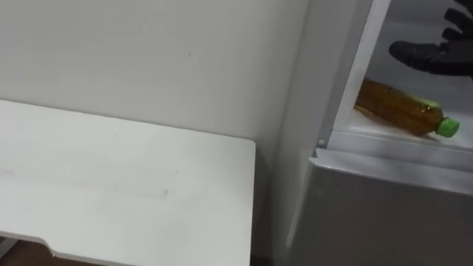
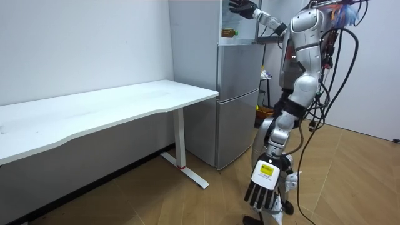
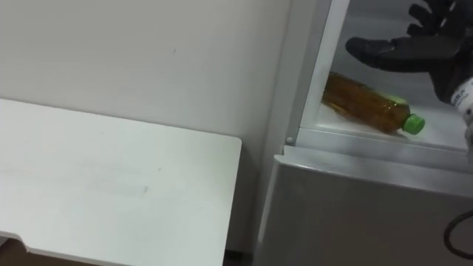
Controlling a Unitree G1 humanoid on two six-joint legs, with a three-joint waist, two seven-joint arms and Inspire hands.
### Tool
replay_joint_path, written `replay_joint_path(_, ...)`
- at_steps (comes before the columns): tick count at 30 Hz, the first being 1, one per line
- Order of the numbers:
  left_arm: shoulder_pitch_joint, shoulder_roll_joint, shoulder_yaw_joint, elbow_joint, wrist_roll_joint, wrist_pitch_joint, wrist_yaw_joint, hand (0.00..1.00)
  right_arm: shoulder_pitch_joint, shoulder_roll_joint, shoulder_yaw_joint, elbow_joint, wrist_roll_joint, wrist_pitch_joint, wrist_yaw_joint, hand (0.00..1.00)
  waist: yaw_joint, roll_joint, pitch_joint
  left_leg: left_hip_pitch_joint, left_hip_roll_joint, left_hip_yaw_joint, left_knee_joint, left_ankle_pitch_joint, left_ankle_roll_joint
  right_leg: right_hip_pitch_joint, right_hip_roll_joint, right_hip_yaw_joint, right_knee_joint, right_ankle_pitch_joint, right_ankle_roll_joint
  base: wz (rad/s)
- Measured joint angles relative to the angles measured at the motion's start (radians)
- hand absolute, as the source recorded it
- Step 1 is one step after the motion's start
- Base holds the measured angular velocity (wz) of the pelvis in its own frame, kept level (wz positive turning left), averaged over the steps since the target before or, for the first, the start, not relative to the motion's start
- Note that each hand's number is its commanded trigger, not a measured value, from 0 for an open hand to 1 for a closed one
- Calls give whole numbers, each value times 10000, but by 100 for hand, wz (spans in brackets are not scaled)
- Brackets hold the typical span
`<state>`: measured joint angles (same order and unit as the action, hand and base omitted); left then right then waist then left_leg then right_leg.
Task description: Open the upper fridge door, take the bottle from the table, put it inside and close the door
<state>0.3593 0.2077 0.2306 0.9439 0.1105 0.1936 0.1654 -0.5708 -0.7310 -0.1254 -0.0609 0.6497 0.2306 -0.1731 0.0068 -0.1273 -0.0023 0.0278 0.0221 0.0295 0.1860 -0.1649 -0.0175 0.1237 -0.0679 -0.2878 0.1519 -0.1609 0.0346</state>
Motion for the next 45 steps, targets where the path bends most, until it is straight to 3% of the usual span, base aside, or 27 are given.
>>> replay_joint_path(5, 11, -17, -32, -7, 13, -67, 36, 0, 979, 579, 0, -1091, 7, -125, -127, 0, 250, 86, 1, 22, 36, 180, 26, -15, -2, -79, 15, 168, 29, 28, -43, -12)
replay_joint_path(10, 63, -151, -31, 241, 5, -185, 265, 0, 1079, 884, -33, -1825, -235, -159, -472, 0, 303, 235, -49, 6, 49, 246, 32, -15, 0, -191, 12, 249, 129, 35, -54, -4)
replay_joint_path(12, 57, -215, -96, 290, -14, -229, 286, 0, 1139, 1208, -30, -2320, -708, -600, -693, 0, 320, 306, -20, 22, 69, 292, 32, -14, 0, -209, 16, 284, 189, 35, -54, -5)
replay_joint_path(15, 54, -219, -201, 443, -10, -408, 298, 0, 1297, 1501, -26, -2581, -718, -834, -917, 0, 360, 304, -28, 93, 92, 368, 13, -14, -2, -193, 24, 338, 190, 35, -54, -7)
replay_joint_path(19, 37, -307, -213, 644, 15, -505, 280, 0, 1760, 1580, -36, -3181, -663, -1090, -950, 0, 346, 290, -27, 94, 91, 386, -8, -18, -5, -189, 24, 373, 188, 35, -53, -2)
replay_joint_path(22, 33, -375, -259, 684, 14, -522, 252, 0, 2048, 1983, -36, -3553, -650, -1423, -847, 0, 320, 269, -25, 117, 107, 446, -10, -24, -10, -196, 35, 432, 185, 34, -53, -6)
replay_joint_path(26, -42, -394, -542, 665, 8, -722, 192, 0, 2437, 2673, -9, -3704, -323, -1733, -482, 0, 398, 300, -15, 128, 115, 525, 32, -50, -3, -204, 46, 569, 185, 40, -61, -6)
replay_joint_path(30, -187, -396, -1020, 673, 16, -730, 80, 0, 2803, 3076, 394, -3792, -309, -1880, 9, 0, 555, 572, -70, 107, 135, 604, 129, -121, 5, -214, 63, 660, 191, 49, -74, -4)
replay_joint_path(33, -191, -422, -1179, 694, -8, -732, -26, 0, 3084, 3605, 941, -3797, -219, -1891, 454, 0, 708, 777, -20, 197, 212, 780, 114, -146, -28, -219, 126, 842, 191, 70, -107, -16)
replay_joint_path(37, -393, -472, -1374, 1009, -11, -846, -6, 0, 3476, 3870, 1465, -3796, -2, -1890, 1018, 0, 773, 906, -22, 185, 229, 806, 111, -148, -33, -245, 141, 868, 191, 76, -116, -3)
replay_joint_path(40, -457, -520, -1393, 1165, -15, -982, 10, 0, 3669, 4107, 1599, -3774, 212, -1895, 1474, 0, 777, 984, 12, 174, 229, 807, 105, -148, -33, -246, 145, 888, 178, 75, -116, 0)
replay_joint_path(42, -515, -563, -1504, 1224, -11, -1050, 5, 0, 4026, 4523, 1648, -3773, 605, -2005, 1904, 0, 799, 987, 15, 148, 230, 812, 106, -156, -37, -268, 146, 880, 163, 74, -115, 0)
replay_joint_path(45, -626, -610, -1717, 1202, -3, -1140, -16, 0, 4667, 4825, 1843, -3755, 1556, -2165, 2436, 0, 816, 1007, 18, 29, 227, 817, 151, -166, -30, -366, 146, 928, 149, 75, -115, 0)
